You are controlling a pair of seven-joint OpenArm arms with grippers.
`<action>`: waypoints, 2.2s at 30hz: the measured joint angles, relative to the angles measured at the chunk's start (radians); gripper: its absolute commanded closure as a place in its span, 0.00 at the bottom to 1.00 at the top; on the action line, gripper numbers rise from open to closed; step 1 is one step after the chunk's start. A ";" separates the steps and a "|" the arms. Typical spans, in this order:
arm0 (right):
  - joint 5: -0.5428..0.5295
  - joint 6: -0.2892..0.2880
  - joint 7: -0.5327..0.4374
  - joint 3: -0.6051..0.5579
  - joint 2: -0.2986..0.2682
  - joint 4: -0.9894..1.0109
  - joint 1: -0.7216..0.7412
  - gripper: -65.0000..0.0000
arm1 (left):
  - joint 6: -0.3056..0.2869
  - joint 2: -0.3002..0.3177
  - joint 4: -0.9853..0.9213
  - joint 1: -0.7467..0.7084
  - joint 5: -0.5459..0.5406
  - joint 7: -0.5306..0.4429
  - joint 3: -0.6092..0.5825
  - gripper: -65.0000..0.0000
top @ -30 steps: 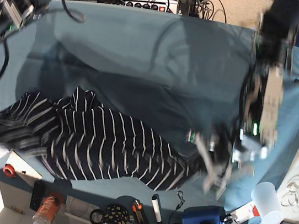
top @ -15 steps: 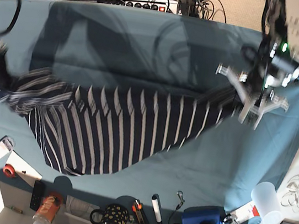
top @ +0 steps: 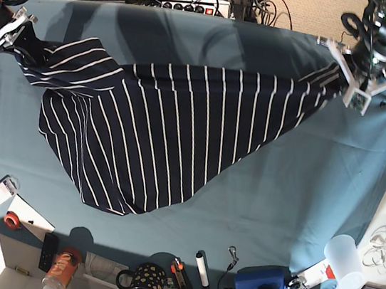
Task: Layout the t-shirt on the table in an organized manner, then fold the t-shirt properly
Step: 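Lift the shirt with both grippers and stretch it between them, then swing the held shirt with both grippers toward the table edge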
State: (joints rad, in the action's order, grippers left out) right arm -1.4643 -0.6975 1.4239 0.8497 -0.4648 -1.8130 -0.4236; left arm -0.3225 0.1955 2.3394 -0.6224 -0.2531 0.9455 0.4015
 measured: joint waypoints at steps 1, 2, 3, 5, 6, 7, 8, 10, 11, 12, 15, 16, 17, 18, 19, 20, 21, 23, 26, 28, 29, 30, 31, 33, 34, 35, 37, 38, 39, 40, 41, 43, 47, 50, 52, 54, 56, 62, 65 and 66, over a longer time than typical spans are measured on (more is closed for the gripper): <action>0.001 0.000 0.003 0.000 0.000 0.000 0.016 1.00 | 0.001 0.000 0.000 0.003 -0.003 -0.043 0.000 1.00; 0.003 0.000 0.005 0.000 0.000 0.000 0.040 1.00 | 0.000 0.000 0.000 0.009 -0.011 -0.097 0.001 1.00; 0.046 0.000 0.000 0.000 0.000 0.000 0.073 1.00 | 0.001 0.000 0.000 0.025 -0.030 -0.137 0.001 1.00; 0.157 0.000 -0.005 -0.002 -0.001 0.000 0.149 1.00 | -0.003 -0.001 0.000 0.079 -0.074 -0.151 0.001 1.00; 0.199 0.000 -0.008 -0.007 0.000 0.000 0.179 1.00 | -0.004 -0.001 0.000 0.115 -0.088 -0.148 0.001 1.00; 0.267 -0.003 -0.055 -0.019 0.000 0.000 0.208 1.00 | -0.005 -0.001 0.000 0.156 -0.101 -0.148 0.000 1.00; 0.332 -0.003 -0.107 -0.034 0.001 0.001 0.241 1.00 | -0.007 -0.001 0.000 0.197 -0.109 -0.149 -0.003 1.00; 0.448 0.025 -0.195 -0.087 0.000 0.003 0.323 1.00 | -0.008 -0.001 -0.054 0.298 -0.115 -0.167 -0.019 1.00; 0.492 0.041 -0.232 -0.121 -0.001 0.010 0.364 1.00 | -0.005 -0.001 -0.097 0.342 -0.109 -0.163 -0.034 1.00; 0.539 0.050 -0.264 -0.163 -0.004 0.024 0.409 1.00 | -0.003 0.000 -0.150 0.388 -0.103 -0.159 -0.052 1.00; 0.673 0.099 -0.353 -0.309 -0.009 0.125 0.548 1.00 | 0.000 0.002 -0.324 0.525 -0.079 -0.168 -0.122 1.00; 0.719 0.117 -0.388 -0.361 -0.008 0.175 0.597 1.00 | 0.003 0.000 -0.384 0.576 -0.058 -0.177 -0.149 1.00; 0.761 0.127 -0.428 -0.413 -0.009 0.237 0.652 1.00 | 0.006 0.000 -0.444 0.632 -0.041 -0.195 -0.176 1.00; 0.795 0.146 -0.461 -0.462 -0.008 0.301 0.709 1.00 | 0.003 -0.002 -0.497 0.686 -0.022 -0.212 -0.201 1.00; 0.831 0.158 -0.484 -0.505 -0.007 0.365 0.769 1.00 | 0.003 -0.002 -0.546 0.739 -0.002 -0.230 -0.226 1.00; 0.862 0.164 -0.488 -0.546 -0.008 0.438 0.835 1.00 | 0.002 -0.001 -0.595 0.794 0.019 -0.245 -0.249 1.00; 0.887 0.171 -0.494 -0.582 -0.009 0.511 0.903 1.00 | 0.003 0.000 -0.644 0.851 0.035 -0.245 -0.268 1.00; 0.913 0.170 -0.533 -0.637 -0.009 0.672 1.042 1.00 | 0.029 0.001 -0.747 0.974 0.054 -0.242 -0.303 1.00; 0.955 0.172 -0.589 -0.679 -0.010 0.890 1.252 1.00 | 0.037 0.000 -0.904 1.168 0.064 -0.244 -0.340 1.00; 0.970 0.174 -0.599 -0.684 -0.012 0.996 1.390 1.00 | 0.035 0.000 -1.007 1.291 0.061 -0.255 -0.350 1.00; 0.982 0.168 -0.605 -0.684 -0.013 1.029 1.449 1.00 | 0.036 -0.003 -1.050 1.342 0.062 -0.264 -0.350 1.00; 0.996 0.166 -0.614 -0.683 -0.013 1.056 1.509 1.00 | 0.036 -0.003 -1.096 1.395 0.059 -0.270 -0.351 1.00; 1.013 0.169 -0.617 -0.683 -0.012 1.069 1.563 1.00 | 0.039 -0.003 -1.133 1.441 0.062 -0.269 -0.351 1.00; 1.030 0.164 -0.615 -0.683 -0.014 1.074 1.652 1.00 | 0.037 0.000 -1.189 1.521 0.061 -0.267 -0.351 1.00; 1.042 0.163 -0.612 -0.682 -0.014 1.072 1.691 1.00 | 0.038 0.000 -1.206 1.555 0.061 -0.266 -0.351 1.00; 1.042 0.170 -0.618 -0.682 -0.016 1.065 1.709 1.00 | 0.037 0.000 -1.217 1.586 0.061 -0.269 -0.350 1.00; 1.023 0.164 -0.619 -0.682 -0.020 1.059 1.710 1.00 | 0.037 -0.001 -1.220 1.637 0.060 -0.266 -0.350 1.00; 1.040 0.167 -0.615 -0.682 -0.020 1.063 1.701 1.00 | 0.037 0.000 -1.220 1.657 0.061 -0.261 -0.350 1.00; 1.044 0.171 -0.600 -0.682 -0.019 1.069 1.688 1.00 | 0.037 0.002 -1.219 1.675 0.060 -0.247 -0.350 1.00; 1.044 0.171 -0.594 -0.683 -0.018 1.074 1.677 1.00 | 0.037 0.004 -1.219 1.690 0.061 -0.238 -0.350 1.00; 1.033 0.172 -0.593 -0.682 -0.018 1.078 1.670 1.00 | 0.026 0.005 -1.219 1.699 0.058 -0.235 -0.350 1.00; 1.008 0.173 -0.594 -0.683 -0.017 1.078 1.674 1.00 | 0.022 0.011 -1.219 1.710 0.054 -0.226 -0.350 1.00; 0.992 0.166 -0.580 -0.683 -0.017 1.070 1.693 1.00 | 0.023 0.019 -1.219 1.715 0.051 -0.204 -0.350 1.00; 0.992 0.153 -0.549 -0.682 -0.018 1.073 1.683 1.00 | 0.023 0.017 -1.219 1.714 0.040 -0.178 -0.349 1.00; 0.983 0.151 -0.546 -0.682 -0.018 1.073 1.683 1.00 | 0.023 0.015 -1.219 1.715 0.039 -0.178 -0.349 1.00; 0.938 0.151 -0.570 -0.682 -0.019 1.073 1.684 1.00 | 0.023 0.016 -1.219 1.715 0.039 -0.179 -0.349 1.00; 0.914 0.137 -0.576 -0.682 -0.020 1.072 1.687 1.00 | 0.023 0.018 -1.220 1.715 0.040 -0.178 -0.349 1.00; 0.791 0.095 -0.347 -0.681 -0.025 1.073 1.687 1.00 | 0.027 0.019 -1.217 1.716 0.032 0.014 -0.349 1.00; 0.688 0.095 -0.252 -0.681 -0.026 1.072 1.688 1.00 | -0.002 0.038 -1.211 1.715 -0.065 0.075 -0.349 1.00; 0.658 0.095 -0.208 -0.681 -0.026 1.072 1.688 1.00 | -0.004 0.049 -1.205 1.715 -0.107 0.096 -0.349 1.00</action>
State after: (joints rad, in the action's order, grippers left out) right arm -0.8059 -0.6029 1.2163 0.1692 -0.4908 -0.7406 1.2640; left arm -0.3267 0.2447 1.1343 1.0927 -0.3599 1.0416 0.0525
